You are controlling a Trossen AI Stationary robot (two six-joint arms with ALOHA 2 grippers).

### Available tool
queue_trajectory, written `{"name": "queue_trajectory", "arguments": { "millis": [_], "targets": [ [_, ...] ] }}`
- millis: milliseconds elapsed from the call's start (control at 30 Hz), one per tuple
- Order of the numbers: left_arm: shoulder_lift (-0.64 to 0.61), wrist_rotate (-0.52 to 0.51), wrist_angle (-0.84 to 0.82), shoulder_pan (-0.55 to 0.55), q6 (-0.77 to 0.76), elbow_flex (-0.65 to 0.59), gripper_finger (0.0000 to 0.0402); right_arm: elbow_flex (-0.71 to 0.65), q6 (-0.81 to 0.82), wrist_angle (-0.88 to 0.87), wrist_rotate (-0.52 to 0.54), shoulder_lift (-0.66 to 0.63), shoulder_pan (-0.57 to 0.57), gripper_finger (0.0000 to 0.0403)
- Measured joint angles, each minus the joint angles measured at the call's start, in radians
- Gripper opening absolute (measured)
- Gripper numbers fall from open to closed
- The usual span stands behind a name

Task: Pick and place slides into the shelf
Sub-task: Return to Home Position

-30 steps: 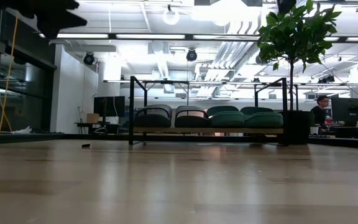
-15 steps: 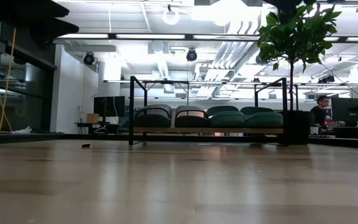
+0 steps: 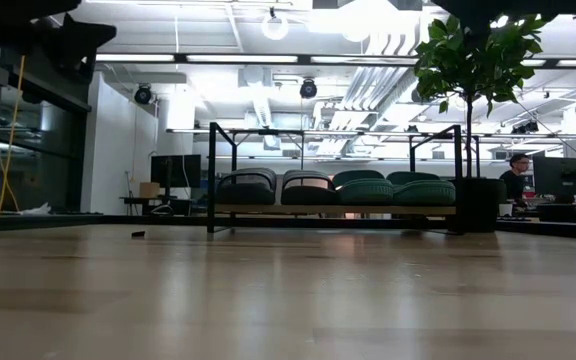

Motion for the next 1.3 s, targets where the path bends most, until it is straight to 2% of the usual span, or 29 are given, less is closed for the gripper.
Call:
{"name": "queue_trajectory", "arguments": {
  "millis": [233,467,567,700,867,967,1067,1300],
  "targets": [
    [0.024,-0.025,0.004,0.000,-0.015,-0.011,0.0215,-0.001,-0.018,-0.003,-0.011,0.024,0.000,0.0165],
    [0.033,-0.127,0.045,0.000,-0.056,-0.079,0.0215,-0.001,-0.018,-0.005,-0.011,0.026,0.000,0.0165],
    [0.033,-0.133,0.059,0.010,-0.056,-0.079,0.0215,-0.001,-0.018,-0.006,-0.011,0.026,0.000,0.0165],
    [0.033,-0.043,0.074,0.097,-0.052,-0.079,0.0215,-0.001,-0.016,-0.009,-0.011,0.028,0.000,0.0165],
    [0.033,0.160,0.071,0.273,-0.052,-0.079,0.0215,-0.001,-0.008,-0.013,-0.011,0.030,0.000,0.0165],
    [0.033,0.241,0.071,0.348,-0.042,-0.079,0.0215,-0.001,-0.009,-0.026,-0.015,0.030,0.000,0.0165],
    [0.033,0.261,0.068,0.381,-0.023,-0.079,0.0215,-0.021,-0.033,0.011,-0.022,0.028,0.002,0.0165],
    [0.031,0.259,0.119,0.378,-0.006,-0.137,0.0215,-0.177,-0.036,0.208,-0.029,-0.015,-0.019,0.0165]
  ]
}}
